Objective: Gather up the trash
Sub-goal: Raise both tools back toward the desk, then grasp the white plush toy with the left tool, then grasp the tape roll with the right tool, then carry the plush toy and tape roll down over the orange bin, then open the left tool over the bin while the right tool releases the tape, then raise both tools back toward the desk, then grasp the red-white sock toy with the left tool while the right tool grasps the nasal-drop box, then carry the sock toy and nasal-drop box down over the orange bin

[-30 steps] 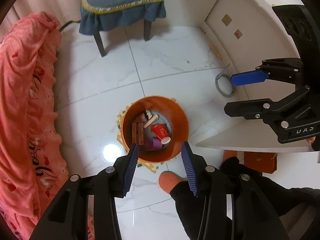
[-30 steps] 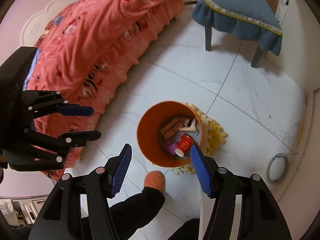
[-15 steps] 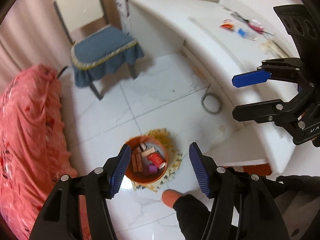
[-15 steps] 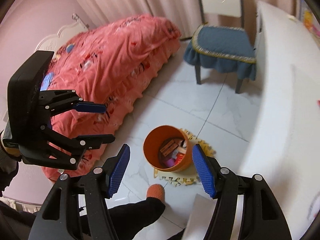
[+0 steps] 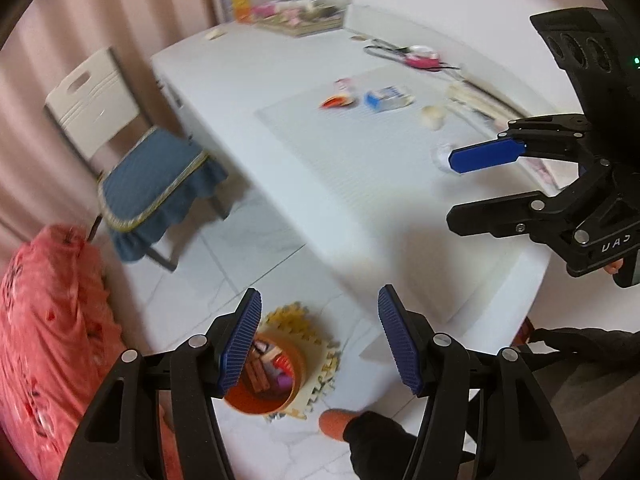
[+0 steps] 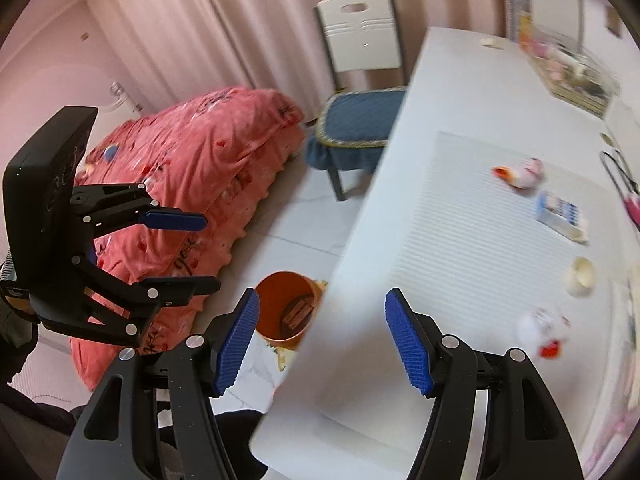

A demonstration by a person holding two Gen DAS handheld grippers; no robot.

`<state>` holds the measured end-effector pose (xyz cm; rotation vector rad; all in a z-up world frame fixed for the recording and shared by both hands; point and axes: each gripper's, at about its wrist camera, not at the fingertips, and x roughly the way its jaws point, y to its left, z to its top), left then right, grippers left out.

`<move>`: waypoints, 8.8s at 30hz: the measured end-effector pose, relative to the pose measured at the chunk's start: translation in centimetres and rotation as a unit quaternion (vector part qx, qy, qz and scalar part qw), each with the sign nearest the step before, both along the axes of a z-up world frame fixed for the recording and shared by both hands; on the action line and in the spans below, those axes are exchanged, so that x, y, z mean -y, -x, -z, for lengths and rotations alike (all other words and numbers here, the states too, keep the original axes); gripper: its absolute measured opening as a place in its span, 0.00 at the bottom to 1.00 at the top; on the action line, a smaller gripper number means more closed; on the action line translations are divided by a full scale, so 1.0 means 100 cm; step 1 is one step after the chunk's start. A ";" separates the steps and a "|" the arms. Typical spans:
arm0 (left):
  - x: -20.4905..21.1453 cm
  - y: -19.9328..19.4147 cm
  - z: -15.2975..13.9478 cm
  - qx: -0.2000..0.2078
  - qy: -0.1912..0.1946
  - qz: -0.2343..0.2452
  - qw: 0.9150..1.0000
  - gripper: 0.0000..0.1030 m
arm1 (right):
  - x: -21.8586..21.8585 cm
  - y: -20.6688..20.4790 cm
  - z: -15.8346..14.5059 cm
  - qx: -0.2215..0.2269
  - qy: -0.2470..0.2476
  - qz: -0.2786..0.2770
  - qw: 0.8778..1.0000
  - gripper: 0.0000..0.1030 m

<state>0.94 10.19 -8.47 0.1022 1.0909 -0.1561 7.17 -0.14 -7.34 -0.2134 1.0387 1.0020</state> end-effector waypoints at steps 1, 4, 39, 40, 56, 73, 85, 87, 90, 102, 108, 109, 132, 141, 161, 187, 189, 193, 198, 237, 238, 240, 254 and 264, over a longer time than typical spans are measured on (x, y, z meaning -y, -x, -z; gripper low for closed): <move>0.009 -0.004 -0.003 0.002 0.001 0.007 1.000 0.60 | 0.011 -0.004 -0.001 0.003 0.000 0.007 1.000 0.64; 0.030 -0.017 -0.006 0.003 0.000 0.025 1.000 0.75 | 0.044 -0.018 -0.001 0.005 0.003 0.032 0.999 0.64; 0.176 -0.179 0.077 -0.062 0.062 0.141 0.986 0.77 | 0.139 -0.187 0.101 -0.024 0.066 0.166 0.984 0.64; 0.178 -0.182 0.078 -0.061 0.062 0.142 0.986 0.73 | 0.137 -0.190 0.105 -0.021 0.074 0.164 0.984 0.64; 0.189 -0.193 0.095 -0.065 0.076 0.137 0.986 0.42 | 0.127 -0.210 0.129 0.010 0.091 0.126 0.988 0.38; 0.165 -0.165 0.071 -0.050 0.061 0.110 0.991 0.35 | 0.140 -0.160 0.090 0.006 0.062 0.089 0.994 0.38; 0.124 -0.106 0.045 -0.038 0.043 0.067 0.996 0.34 | 0.120 -0.091 0.052 0.015 0.046 0.020 0.999 0.38; 0.113 -0.095 0.042 -0.037 0.040 0.054 0.997 0.34 | 0.109 -0.079 0.047 0.017 0.044 0.004 0.999 0.38; 0.093 -0.074 0.035 -0.033 0.036 0.031 0.998 0.34 | 0.089 -0.061 0.041 0.016 0.038 -0.021 0.999 0.38; 0.001 0.007 0.030 -0.038 0.030 -0.077 0.996 0.34 | -0.025 0.012 0.034 0.005 0.022 -0.129 0.991 0.38; -0.041 0.039 0.032 -0.041 0.036 -0.121 0.991 0.34 | -0.082 0.047 0.035 0.003 0.022 -0.177 0.984 0.38; -0.047 0.043 0.034 -0.041 0.036 -0.129 0.990 0.34 | -0.095 0.054 0.035 0.003 0.022 -0.186 0.982 0.38; -0.188 0.087 0.131 -0.091 0.088 -0.190 0.974 0.35 | -0.277 0.108 0.146 -0.041 0.076 -0.217 0.972 0.38; -0.202 0.077 0.148 -0.095 0.072 -0.184 0.976 0.52 | -0.290 0.098 0.180 -0.056 0.099 -0.186 0.976 0.48; -0.180 0.066 0.110 -0.081 0.051 -0.166 0.981 0.52 | -0.258 0.075 0.128 -0.046 0.055 -0.165 0.984 0.49; -0.007 -0.046 0.012 0.002 0.016 0.001 1.000 0.77 | -0.014 -0.046 0.027 0.014 0.003 0.020 1.000 0.56; 0.006 -0.053 0.009 0.002 0.016 0.013 1.000 0.77 | 0.012 -0.056 0.026 0.014 0.002 0.039 0.999 0.58; 0.033 -0.070 0.006 0.001 0.015 0.037 0.999 0.77 | 0.052 -0.070 0.027 0.017 0.002 0.072 0.997 0.59; 0.059 -0.092 0.006 -0.001 0.015 0.064 0.998 0.77 | 0.088 -0.090 0.028 0.020 0.002 0.111 0.994 0.59; 0.069 -0.296 0.093 -0.020 -0.009 0.151 0.988 0.76 | 0.061 -0.268 0.135 -0.010 0.063 0.236 0.970 0.89; 0.069 -0.298 0.095 -0.018 -0.007 0.153 0.988 0.71 | 0.060 -0.269 0.138 -0.009 0.066 0.234 0.970 0.87; 0.071 -0.300 0.098 -0.020 0.000 0.157 0.987 0.62 | 0.059 -0.266 0.139 0.004 0.069 0.231 0.971 0.83; 0.066 -0.263 0.081 -0.019 0.007 0.148 0.989 0.25 | 0.079 -0.238 0.115 -0.006 0.031 0.194 0.981 0.68; 0.069 -0.202 0.048 -0.011 0.027 0.129 0.991 0.25 | 0.093 -0.189 0.074 -0.002 0.007 0.165 0.986 0.68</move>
